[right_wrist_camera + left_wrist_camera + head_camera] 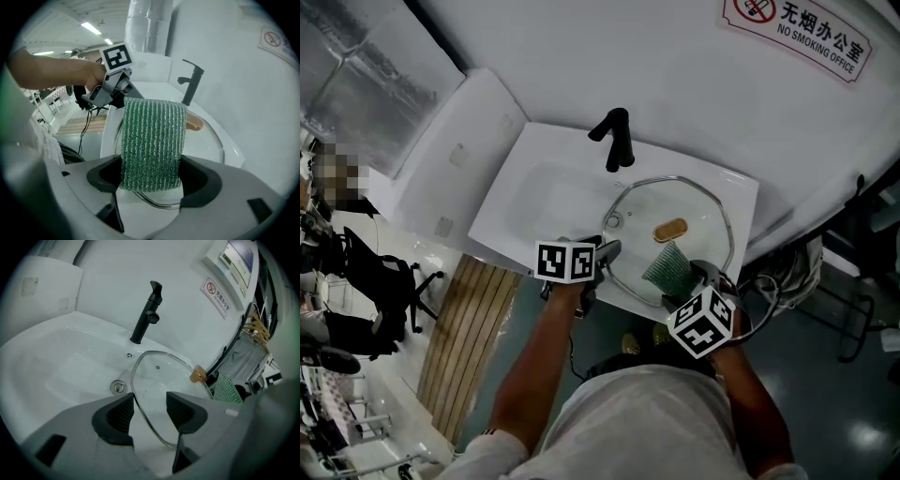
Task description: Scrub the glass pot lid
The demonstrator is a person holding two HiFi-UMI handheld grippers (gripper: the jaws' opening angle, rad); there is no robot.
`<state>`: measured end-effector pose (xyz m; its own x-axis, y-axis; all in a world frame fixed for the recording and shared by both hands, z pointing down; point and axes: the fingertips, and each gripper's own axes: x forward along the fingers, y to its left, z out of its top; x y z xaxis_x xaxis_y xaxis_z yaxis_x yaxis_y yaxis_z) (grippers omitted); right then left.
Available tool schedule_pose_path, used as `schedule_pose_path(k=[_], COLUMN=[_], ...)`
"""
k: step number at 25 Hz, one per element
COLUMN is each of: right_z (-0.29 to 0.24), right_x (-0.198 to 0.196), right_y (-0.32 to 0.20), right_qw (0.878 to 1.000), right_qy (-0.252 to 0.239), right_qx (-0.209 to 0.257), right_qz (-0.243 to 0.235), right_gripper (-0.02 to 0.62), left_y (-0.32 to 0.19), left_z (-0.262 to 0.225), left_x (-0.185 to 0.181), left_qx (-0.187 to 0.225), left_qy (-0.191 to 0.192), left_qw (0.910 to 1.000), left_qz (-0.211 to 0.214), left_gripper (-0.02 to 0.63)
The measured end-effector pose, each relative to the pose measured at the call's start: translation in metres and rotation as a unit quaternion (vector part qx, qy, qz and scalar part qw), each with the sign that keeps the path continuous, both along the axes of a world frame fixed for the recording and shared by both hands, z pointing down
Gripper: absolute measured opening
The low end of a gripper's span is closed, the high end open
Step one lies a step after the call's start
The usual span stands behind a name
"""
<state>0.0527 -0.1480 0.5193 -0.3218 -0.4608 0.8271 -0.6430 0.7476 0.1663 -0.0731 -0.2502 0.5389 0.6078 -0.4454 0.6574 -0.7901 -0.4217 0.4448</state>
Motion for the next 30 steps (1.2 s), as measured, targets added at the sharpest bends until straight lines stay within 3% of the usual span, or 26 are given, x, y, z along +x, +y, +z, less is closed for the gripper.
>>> schedule_pose_path(k=[9, 16, 24, 30], right_z=[-0.003, -0.005, -0.02, -0.049], right_x=[0.04, 0.054, 0.057, 0.055], right_y=[-0.014, -0.02, -0.025, -0.037], right_qw=[0.99, 0.973, 0.969, 0.972], right_qy=[-0.101, -0.177, -0.202, -0.204], right_qx=[-0.033, -0.063, -0.058, -0.022], right_qz=[0.089, 0.132, 0.131, 0.111], right_gripper=[0.348, 0.348, 0.348, 0.348], left_y=[0.0, 0.0, 0.003, 0.002], left_z=[0.0, -0.001, -0.006, -0.034], left_x=[0.0, 0.001, -0.002, -0.003], left_qx=[-0.003, 0.0, 0.016, 0.063], left_qy=[-0.001, -0.008, -0.039, -0.027], left_qw=[1.0, 1.0, 0.9991, 0.9977], left_qz=[0.002, 0.001, 0.011, -0.004], left_gripper=[0.229, 0.229, 0.229, 0.229])
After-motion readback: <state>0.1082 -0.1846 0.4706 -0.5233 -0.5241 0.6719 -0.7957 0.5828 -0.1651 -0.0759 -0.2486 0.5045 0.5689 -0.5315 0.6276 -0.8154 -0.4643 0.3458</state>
